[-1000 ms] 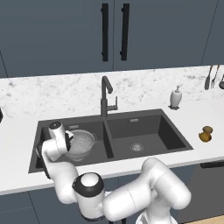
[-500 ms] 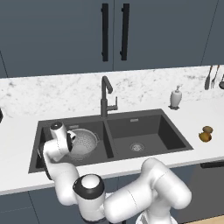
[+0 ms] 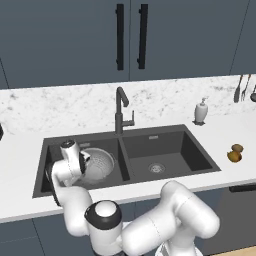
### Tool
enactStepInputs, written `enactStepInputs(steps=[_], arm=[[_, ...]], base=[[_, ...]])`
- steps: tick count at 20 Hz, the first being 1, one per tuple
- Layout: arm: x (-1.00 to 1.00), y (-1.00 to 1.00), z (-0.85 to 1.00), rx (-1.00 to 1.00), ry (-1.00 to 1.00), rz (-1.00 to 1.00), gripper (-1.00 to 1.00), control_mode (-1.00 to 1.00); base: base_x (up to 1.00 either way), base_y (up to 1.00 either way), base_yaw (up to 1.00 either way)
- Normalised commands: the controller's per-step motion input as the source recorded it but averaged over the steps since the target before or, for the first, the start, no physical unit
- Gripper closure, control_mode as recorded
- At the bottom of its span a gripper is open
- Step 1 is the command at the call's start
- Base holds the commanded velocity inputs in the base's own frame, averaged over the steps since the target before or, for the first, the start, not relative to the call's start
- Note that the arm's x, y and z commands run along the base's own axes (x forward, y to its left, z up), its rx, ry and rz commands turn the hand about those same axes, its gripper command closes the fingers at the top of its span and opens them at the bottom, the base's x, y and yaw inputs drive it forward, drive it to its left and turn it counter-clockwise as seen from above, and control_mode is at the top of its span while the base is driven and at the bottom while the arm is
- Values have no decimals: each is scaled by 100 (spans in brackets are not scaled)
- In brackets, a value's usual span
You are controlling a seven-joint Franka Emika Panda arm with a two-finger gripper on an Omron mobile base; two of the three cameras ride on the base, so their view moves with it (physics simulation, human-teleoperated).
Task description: Put the colander in the sink, put the kiwi, pear in the colander, and turn on the sink faucet and pour water over the colander.
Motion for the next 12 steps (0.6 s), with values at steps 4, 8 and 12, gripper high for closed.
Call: enactStepInputs(steps=[4,8,12], arm=[[-12,-7,0,0,20,-2,100,-100],[-2,-4,0,0,24,-4,100,-100],[1,0,0,0,24,-5,-100,-100]], base=[[0,0,0],[0,0,0],[0,0,0]])
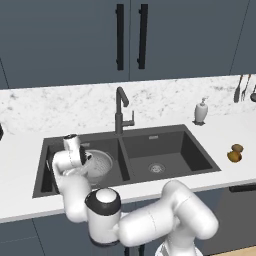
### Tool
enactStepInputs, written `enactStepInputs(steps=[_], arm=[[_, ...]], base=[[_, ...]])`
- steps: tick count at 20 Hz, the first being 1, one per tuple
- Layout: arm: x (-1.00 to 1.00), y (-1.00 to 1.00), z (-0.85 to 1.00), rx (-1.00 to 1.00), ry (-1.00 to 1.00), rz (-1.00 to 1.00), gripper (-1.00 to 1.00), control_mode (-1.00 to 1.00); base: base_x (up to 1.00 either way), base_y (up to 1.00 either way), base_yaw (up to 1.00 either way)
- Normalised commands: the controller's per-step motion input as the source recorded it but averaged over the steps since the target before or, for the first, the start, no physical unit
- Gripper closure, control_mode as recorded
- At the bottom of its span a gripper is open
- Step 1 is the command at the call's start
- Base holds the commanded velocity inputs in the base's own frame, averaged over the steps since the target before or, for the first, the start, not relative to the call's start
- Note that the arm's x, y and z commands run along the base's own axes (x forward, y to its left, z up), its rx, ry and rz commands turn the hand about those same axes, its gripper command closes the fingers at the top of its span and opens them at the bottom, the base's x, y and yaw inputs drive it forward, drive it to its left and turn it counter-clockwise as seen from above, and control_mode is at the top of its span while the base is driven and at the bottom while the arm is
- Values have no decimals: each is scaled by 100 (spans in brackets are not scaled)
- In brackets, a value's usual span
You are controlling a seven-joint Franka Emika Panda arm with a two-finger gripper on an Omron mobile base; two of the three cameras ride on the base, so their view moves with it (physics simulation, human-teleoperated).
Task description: Put the colander in the sink, put the kiwi, pear in the colander, and turn on the sink faucet and pour water over the colander.
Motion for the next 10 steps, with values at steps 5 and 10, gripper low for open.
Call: enactStepInputs(steps=[5,10], arm=[[0,0,0,-4,17,-4,-100,-100],[0,0,9,-5,8,-3,-100,-100]], base=[[0,0,0],[0,0,0]])
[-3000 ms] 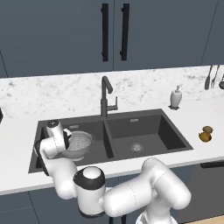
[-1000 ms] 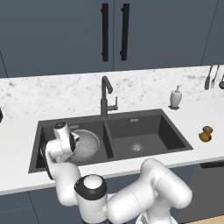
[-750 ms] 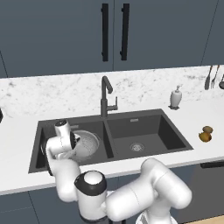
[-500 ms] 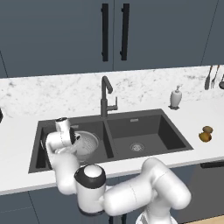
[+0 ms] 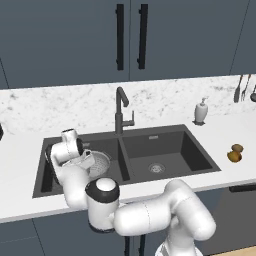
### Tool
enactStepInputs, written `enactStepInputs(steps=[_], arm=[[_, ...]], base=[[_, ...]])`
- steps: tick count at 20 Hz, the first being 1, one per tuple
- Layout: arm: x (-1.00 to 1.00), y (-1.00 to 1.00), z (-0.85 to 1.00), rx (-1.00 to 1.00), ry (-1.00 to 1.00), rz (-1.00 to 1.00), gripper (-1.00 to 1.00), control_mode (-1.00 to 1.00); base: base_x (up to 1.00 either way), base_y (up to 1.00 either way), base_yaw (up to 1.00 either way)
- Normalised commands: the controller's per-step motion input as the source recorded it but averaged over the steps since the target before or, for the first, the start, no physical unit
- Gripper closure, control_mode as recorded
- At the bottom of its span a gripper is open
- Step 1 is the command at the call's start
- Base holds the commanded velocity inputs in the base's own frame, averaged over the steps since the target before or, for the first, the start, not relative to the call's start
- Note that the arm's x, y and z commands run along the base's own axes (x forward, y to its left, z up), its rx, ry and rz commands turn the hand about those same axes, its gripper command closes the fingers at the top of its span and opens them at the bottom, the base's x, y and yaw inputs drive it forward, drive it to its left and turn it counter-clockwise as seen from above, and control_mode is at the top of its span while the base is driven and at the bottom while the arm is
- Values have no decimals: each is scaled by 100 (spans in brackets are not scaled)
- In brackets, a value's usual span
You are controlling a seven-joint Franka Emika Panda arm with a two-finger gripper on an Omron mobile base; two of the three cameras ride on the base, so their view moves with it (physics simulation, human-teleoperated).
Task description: Put the colander in the sink, put the kiwi, pear in the colander, and turn on the sink faucet and pour water over the colander.
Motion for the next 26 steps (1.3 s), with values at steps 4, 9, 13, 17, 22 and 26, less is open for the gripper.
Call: enactStepInputs(steps=[4,9,13,17,22,26], arm=[[0,0,28,-2,1,0,-100,-100],[-25,0,64,0,-2,0,-100,-100],[-72,0,71,-1,-9,0,-100,-100],[-98,0,44,-4,-13,0,-100,-100],[-100,0,37,-5,-25,0,-100,-100],[-96,-11,62,-1,-41,0,-100,-100]], base=[[0,0,0],[0,0,0],[0,0,0],[0,0,0],[0,0,0],[0,0,0]])
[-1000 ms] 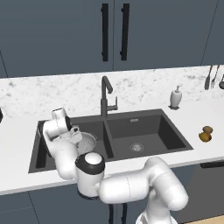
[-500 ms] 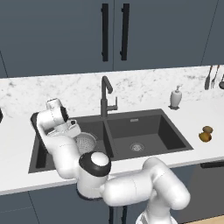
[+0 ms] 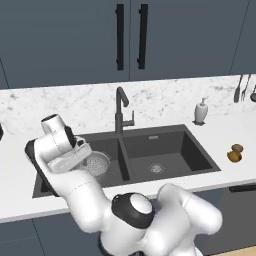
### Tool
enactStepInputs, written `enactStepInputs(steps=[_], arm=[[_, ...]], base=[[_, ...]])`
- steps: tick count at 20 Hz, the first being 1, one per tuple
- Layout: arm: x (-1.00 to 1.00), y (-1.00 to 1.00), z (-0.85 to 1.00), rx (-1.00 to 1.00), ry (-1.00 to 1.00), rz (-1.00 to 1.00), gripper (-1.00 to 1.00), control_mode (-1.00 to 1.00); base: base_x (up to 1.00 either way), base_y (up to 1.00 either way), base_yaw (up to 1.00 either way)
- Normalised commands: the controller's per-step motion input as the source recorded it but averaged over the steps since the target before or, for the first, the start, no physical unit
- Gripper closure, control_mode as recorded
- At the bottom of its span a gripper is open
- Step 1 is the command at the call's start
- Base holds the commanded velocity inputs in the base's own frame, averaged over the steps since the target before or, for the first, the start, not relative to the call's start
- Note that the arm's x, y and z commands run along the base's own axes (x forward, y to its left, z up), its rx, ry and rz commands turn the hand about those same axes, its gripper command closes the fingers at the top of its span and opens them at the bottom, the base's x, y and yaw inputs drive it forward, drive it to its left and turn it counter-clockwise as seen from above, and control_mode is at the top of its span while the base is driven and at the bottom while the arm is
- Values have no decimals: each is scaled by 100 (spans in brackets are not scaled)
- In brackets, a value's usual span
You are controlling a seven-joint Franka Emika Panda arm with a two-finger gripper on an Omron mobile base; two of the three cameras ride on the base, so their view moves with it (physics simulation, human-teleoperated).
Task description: Put the colander in the sink, put the kiwi, pear in the colander, and turn on the sink faucet and pour water over the colander.
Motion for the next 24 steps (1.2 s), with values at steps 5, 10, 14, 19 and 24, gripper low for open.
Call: enactStepInputs(steps=[5,10,14,19,24], arm=[[-65,-43,70,0,-37,-2,-100,-100],[-24,-90,61,0,-14,-16,-100,-100],[-1,-100,33,8,0,-21,-100,-100],[0,-100,25,12,0,-25,-100,-100],[0,-100,11,13,2,-29,-100,-100]], base=[[0,0,0],[0,0,0],[0,0,0],[0,0,0],[0,0,0]])
